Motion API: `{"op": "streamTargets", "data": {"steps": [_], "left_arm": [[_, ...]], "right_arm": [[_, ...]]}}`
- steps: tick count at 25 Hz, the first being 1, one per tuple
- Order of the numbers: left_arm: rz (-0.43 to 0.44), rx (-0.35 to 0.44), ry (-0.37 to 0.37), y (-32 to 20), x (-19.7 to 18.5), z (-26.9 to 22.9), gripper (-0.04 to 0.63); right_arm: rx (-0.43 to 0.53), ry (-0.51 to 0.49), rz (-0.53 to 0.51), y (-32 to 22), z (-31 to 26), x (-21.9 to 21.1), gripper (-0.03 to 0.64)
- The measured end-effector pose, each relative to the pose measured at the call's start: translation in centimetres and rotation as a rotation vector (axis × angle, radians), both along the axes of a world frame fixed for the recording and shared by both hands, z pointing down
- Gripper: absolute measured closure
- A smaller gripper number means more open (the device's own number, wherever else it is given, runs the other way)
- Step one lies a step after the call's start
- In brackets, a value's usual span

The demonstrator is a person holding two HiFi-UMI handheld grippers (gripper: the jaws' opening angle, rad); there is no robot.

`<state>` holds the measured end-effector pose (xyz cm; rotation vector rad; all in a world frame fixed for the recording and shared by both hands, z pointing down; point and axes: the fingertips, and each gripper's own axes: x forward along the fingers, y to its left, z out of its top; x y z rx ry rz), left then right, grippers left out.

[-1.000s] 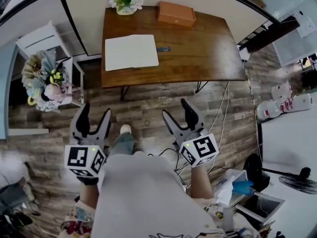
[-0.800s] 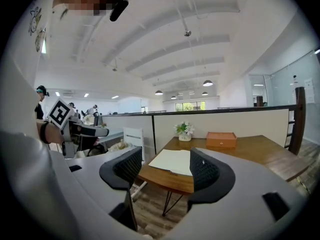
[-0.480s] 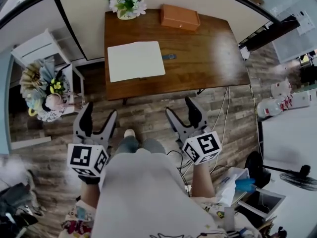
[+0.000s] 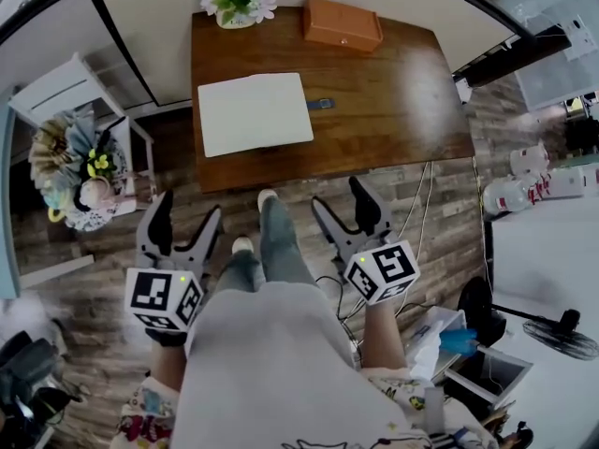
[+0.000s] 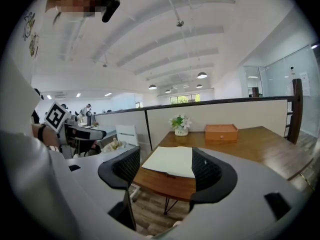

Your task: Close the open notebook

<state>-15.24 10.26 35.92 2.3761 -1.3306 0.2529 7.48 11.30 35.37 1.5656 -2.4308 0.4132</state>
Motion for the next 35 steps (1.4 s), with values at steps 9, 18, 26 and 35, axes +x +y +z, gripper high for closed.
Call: {"op": "streamTargets", "data": {"steps": [9,18,26,35], "left_arm": [[-0.049,0.0,-0.008,-7.0,1.9,0.9,0.264],[-0.132,0.034,-0.006,-16.0,4.4,-0.4,0.264],[-0.194,0.04,-0.02,-19.6,5.5,-0.5,0.264],[-0.216,0.024,-0.015,-21.2,4.2,-0.4,0.264]], "right_arm": [[-0.009,-0.001,-0.044,-8.3,1.1,1.8,0.333],[0.007,0.007,-0.134,-18.3,0.2,4.0,0.333],[0.004,0.0,-0.208,-22.9,0.6,4.9,0.333],[-0.015,0.006,-0.221,-24.9,0.7,4.0,0.333]]}}
